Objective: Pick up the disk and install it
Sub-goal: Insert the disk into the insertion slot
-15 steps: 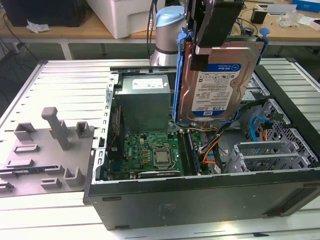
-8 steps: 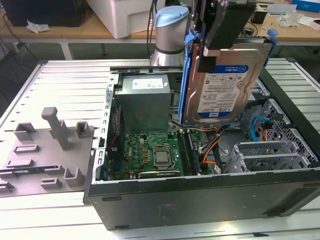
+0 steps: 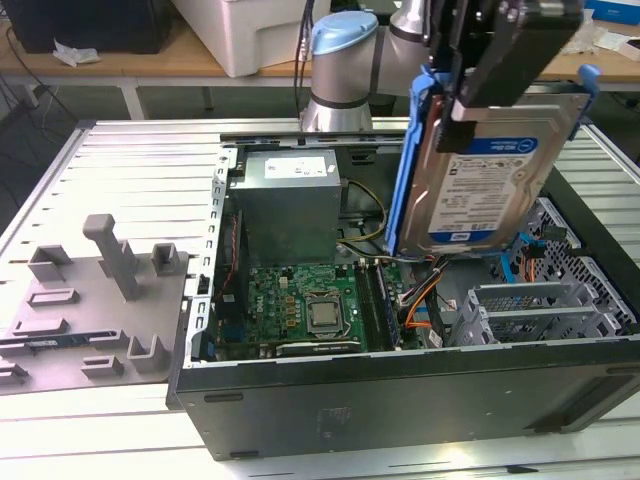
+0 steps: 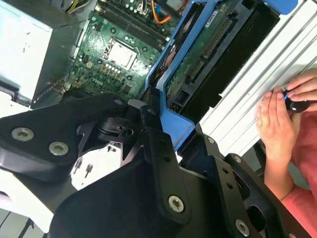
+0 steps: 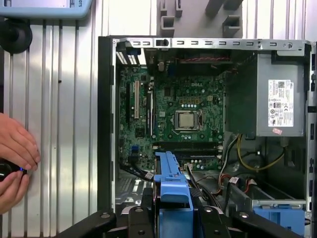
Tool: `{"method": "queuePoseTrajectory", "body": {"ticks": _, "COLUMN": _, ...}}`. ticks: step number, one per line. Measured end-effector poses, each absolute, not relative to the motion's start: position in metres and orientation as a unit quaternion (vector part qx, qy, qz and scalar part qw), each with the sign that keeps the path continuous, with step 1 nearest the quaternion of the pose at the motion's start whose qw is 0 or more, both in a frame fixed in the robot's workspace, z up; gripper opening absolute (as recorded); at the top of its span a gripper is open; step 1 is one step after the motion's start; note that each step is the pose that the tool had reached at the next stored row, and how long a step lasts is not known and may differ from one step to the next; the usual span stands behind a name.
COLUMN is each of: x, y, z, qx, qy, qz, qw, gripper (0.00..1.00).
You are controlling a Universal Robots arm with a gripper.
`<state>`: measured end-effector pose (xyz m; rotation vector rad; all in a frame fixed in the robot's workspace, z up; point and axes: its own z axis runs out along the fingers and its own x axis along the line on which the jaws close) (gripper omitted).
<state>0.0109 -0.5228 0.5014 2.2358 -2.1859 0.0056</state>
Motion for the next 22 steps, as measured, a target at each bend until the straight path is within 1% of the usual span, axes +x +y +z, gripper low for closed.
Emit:
{"method": "queuePoseTrajectory", "body": {"ticks": 13, "x": 0.067, "y": -0.538, "z": 0.501, "qx": 0.717, "qy": -0.697, "qz": 0.002, "qw": 0.007, "gripper": 0.37}}
{"method": "queuePoseTrajectory", "body": {"ticks": 22, "x": 0.069, "y": -0.538, "z": 0.500, "qx": 0.717, "qy": -0.697, "qz": 0.002, "qw": 0.007, "gripper": 0.37}}
